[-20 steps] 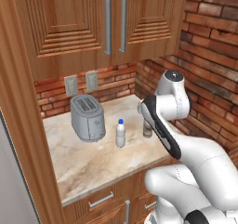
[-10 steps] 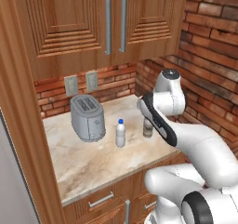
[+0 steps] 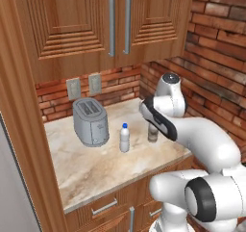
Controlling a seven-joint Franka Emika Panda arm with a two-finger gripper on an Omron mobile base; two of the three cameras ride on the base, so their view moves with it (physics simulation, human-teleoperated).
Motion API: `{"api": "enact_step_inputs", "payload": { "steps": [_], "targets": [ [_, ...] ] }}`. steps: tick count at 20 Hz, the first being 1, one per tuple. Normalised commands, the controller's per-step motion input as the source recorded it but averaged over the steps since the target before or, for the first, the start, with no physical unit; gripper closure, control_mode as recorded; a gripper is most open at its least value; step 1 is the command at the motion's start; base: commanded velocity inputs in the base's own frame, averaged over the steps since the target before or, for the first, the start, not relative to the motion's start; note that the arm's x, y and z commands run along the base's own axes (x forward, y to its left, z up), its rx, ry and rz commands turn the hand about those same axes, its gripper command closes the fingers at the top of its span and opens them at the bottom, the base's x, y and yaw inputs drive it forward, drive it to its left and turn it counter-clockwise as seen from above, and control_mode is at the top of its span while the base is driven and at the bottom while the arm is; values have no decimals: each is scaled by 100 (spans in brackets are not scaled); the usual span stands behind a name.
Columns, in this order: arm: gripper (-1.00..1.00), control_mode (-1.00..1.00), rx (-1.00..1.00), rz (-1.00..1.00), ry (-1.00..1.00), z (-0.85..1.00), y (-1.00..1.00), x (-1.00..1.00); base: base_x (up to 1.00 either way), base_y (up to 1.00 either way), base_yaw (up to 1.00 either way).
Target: Place the drinks on the dining counter in a tight cluster.
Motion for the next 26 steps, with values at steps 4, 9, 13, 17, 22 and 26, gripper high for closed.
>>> {"api": "enact_step_inputs", "payload": {
  "steps": [4,9,13,17,22,26],
  "targets": [
    [-100,-100,0,0,0,-16,-4,12,0,0,0],
    [-100,-100,0,0,1,-20,-8,0,0,0,0],
    [-100,-100,0,0,3,-34,0,0,0,0,0],
    [-100,-100,0,0,0,-21,0,1,0,0,0],
    [-100,-100,0,0,0,-24,0,10,0,0,0],
    [-100,-100,0,0,0,-16,0,25,0,0,0]
  ]
}}
